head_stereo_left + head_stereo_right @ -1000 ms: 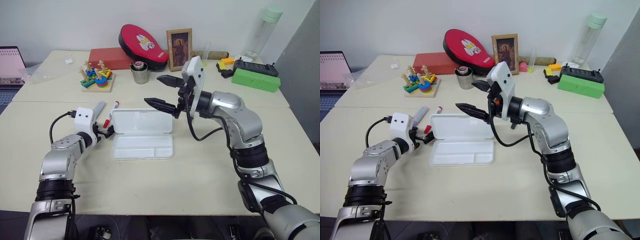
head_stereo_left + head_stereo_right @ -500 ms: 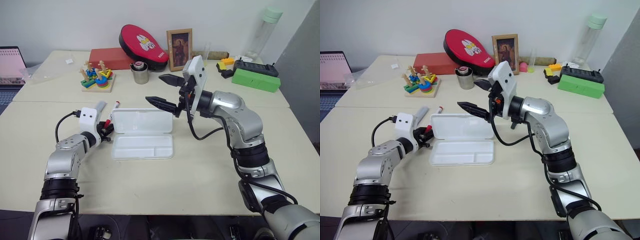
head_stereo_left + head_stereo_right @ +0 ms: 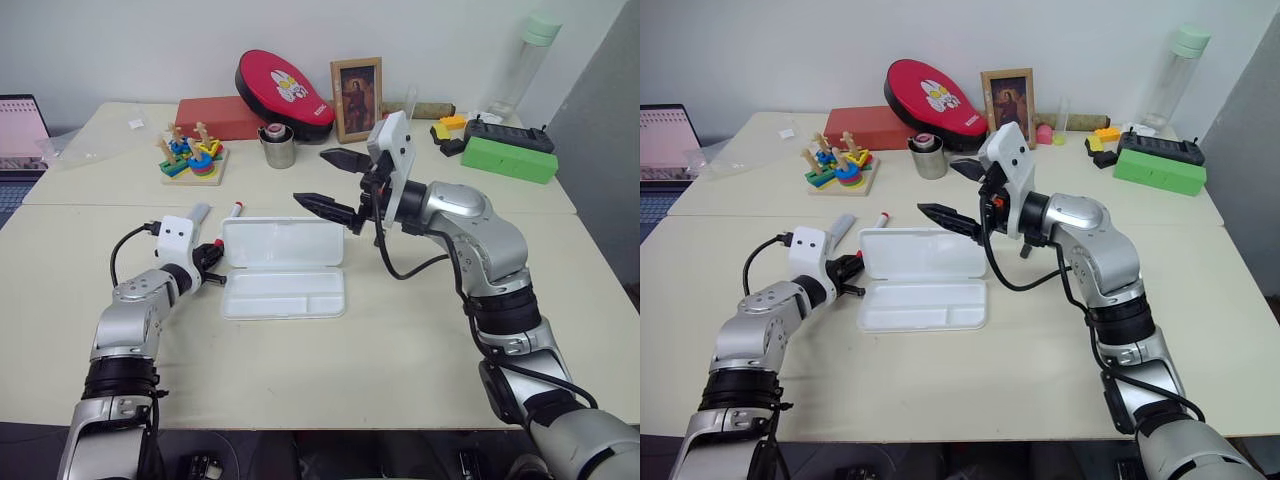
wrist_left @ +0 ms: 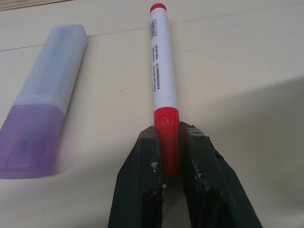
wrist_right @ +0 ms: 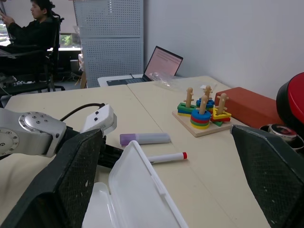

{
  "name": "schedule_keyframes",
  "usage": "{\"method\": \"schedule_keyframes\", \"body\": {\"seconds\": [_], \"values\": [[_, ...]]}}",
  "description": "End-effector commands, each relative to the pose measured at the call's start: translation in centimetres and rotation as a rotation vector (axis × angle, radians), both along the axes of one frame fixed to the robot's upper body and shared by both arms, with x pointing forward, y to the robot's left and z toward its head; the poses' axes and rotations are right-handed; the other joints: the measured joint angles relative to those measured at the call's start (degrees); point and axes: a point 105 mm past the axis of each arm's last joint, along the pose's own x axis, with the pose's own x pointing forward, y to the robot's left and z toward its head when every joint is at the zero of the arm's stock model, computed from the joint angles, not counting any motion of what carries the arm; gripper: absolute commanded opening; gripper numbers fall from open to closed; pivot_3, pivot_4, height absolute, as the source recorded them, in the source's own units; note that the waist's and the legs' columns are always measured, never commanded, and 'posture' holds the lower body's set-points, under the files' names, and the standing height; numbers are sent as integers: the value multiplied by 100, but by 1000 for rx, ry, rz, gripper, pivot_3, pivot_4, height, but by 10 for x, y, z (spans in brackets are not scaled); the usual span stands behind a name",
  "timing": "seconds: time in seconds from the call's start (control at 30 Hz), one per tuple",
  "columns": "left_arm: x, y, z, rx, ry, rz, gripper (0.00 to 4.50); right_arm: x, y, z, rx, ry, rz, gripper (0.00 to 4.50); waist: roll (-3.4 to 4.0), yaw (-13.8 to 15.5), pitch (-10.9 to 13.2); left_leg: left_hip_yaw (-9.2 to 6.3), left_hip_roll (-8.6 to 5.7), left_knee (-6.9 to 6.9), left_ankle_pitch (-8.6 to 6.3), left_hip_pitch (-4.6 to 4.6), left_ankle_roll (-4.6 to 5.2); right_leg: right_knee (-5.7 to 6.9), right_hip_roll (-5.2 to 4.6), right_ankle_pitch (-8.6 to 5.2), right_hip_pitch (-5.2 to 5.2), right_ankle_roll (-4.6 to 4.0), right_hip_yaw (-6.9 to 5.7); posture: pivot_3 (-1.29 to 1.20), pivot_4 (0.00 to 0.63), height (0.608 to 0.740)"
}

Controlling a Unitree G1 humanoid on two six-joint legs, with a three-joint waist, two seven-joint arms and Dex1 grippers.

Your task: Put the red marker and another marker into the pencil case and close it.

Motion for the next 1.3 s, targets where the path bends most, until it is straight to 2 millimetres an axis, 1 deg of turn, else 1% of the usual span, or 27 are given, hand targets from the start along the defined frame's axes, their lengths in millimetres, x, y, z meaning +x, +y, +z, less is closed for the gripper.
{"method": "schedule_keyframes", "body": {"seconds": [0.03, 0.07, 0.1, 0.13, 0.17, 0.23, 0.27, 0.3, 0.37, 0.43, 0.47, 0.53, 0.6, 0.67, 0.73, 0.93, 1.1, 1.13, 1.17, 1.27, 1.3], "values": [[-2, 34, 51, -27, -232, 145, 264, 0, -5, 11, 26, -39, -3, 4500, 0, -17, 0, 0, 0, 0, 0, 0, 0, 0, 0, 0, 0, 0, 0, 0, 150, 740], [-6, 34, 75, -49, -318, 127, 264, 0, -7, 13, 28, -44, -2, 4500, -1, -15, 0, 0, 2, 0, 0, -1, 0, 0, 2, 0, -4, 0, 0, 0, 150, 740], [-10, 33, 92, -63, -379, 99, 264, 0, -9, 15, 32, -48, 0, 4500, -1, -12, 0, 0, 2, -1, 0, -8, 0, 0, 2, 0, -12, 0, 0, 0, 150, 740], [-13, 31, 101, -70, -413, 79, 264, 0, -10, 17, 34, -51, 1, 4500, -1, -2, 1, 0, 2, -1, 0, -12, 0, 0, 2, 0, -16, 0, 0, 0, 150, 740], [-18, 25, 112, -66, -442, 25, 264, 0, -12, 20, 41, -56, 5, 4500, -2, 1, 1, 0, 2, -2, 0, -18, 0, -1, 2, 0, -20, 0, 0, 0, 150, 740], [-34, 3, 136, -45, -499, -148, 264, -2, -21, 29, 66, -56, 22, 4500, -1, 15, 1, 2, 0, -3, 0, -19, -1, -2, -2, 0, -19, 0, 0, 0, 150, 740], [-48, -14, 151, -38, -514, -291, 264, -7, -28, 34, 76, -49, 55, 4500, -1, 15, 3, 2, 0, -5, 0, -19, -1, -5, -2, 0, -19, 0, 0, 0, 150, 740], [-59, -25, 159, -33, -516, -386, 264, -10, -33, 36, 81, -45, 80, 4500, -3, 30, 5, 3, 0, -6, 0, -22, -1, -9, -2, 0, -20, -1, 0, 0, 150, 740], [-70, -40, 171, 31, -507, -508, 264, -20, -45, 38, 76, -29, 133, 4500, 0, 54, 8, 2, -2, -7, 0, -23, -1, -13, -6, 0, -16, -1, -2, 0, 150, 740], [-80, -59, 163, 113, -420, -662, 264, -33, -53, 31, 27, -8, 196, 4500, 2, 50, 11, 2, -4, -7, -1, -18, 0, -16, -7, 0, -13, 0, -1, 0, 150, 740], [-84, -68, 153, 153, -361, -734, 264, -38, -57, 25, -7, 2, 216, 4500, 5, 41, 12, 3, -4, -7, -1, -17, 0, -16, -6, -1, -13, 0, 0, 0, 150, 740], [-89, -76, 130, 242, -243, -833, 264, -43, -62, 14, -60, 17, 222, 4500, 8, 27, 13, 6, -4, -7, -1, -14, 1, -18, -6, -3, -11, -1, 3, 0, 150, 740], [-92, -77, 105, 320, -126, -907, 264, -43, -64, 6, -100, 25, 209, 4500, 15, 0, 18, 10, -3, -7, -1, -12, 1, -19, -6, -9, -11, -2, 6, 0, 150, 740], [-93, -72, 82, 386, -19, -962, 264, -43, -64, -2, -133, 31, 192, 4500, 18, -52, 20, 13, 3, -6, -1, -13, 2, -16, 2, -15, -21, 1, 12, 0, 150, 740], [-92, -67, 66, 446, 51, -1007, 264, -44, -63, -8, -154, 36, 183, 4500, 20, -77, 21, 15, 4, -7, -1, -13, 2, -7, 4, -17, -29, -4, 16, 0, 150, 740], [-76, -61, 47, 520, 112, -1097, 264, -44, -62, -22, -197, 50, 140, 4500, 20, -33, 22, 14, 5, -6, -1, -21, 2, -4, 7, -22, -36, -7, 15, 0, 150, 740], [-65, -69, 39, 528, 130, -1164, 264, -46, -64, -26, -202, 51, 112, 4500, 20, 4, 22, 14, 5, -5, -1, -23, 2, -4, 7, -21, -35, -9, 13, 0, 150, 740], [-63, -69, 39, 532, 130, -1167, 967, -46, -64, -26, -201, 52, 108, 4500, 20, 4, 22, 13, 5, -5, -1, -24, 2, -4, 7, -21, -35, -9, 13, 0, 150, 740], [-62, -70, 39, 530, 128, -1167, 1057, -47, -64, -26, -199, 52, 105, 4500, 20, 3, 22, 13, 5, -5, -1, -24, 2, -4, 7, -21, -35, -9, 13, 0, 150, 740], [-59, -70, 39, 529, 125, -1161, 1580, -48, -64, -27, -197, 54, 100, 4500, 20, 2, 22, 12, 6, -5, -1, -24, 2, -1, 9, -20, -35, -11, 12, 0, 150, 740], [-59, -70, 39, 531, 123, -1156, 1849, -48, -64, -27, -195, 56, 99, 4500, 20, -3, 22, 12, 6, -5, -1, -23, 2, 0, 9, -19, -35, -11, 12, 0, 150, 740]]}}
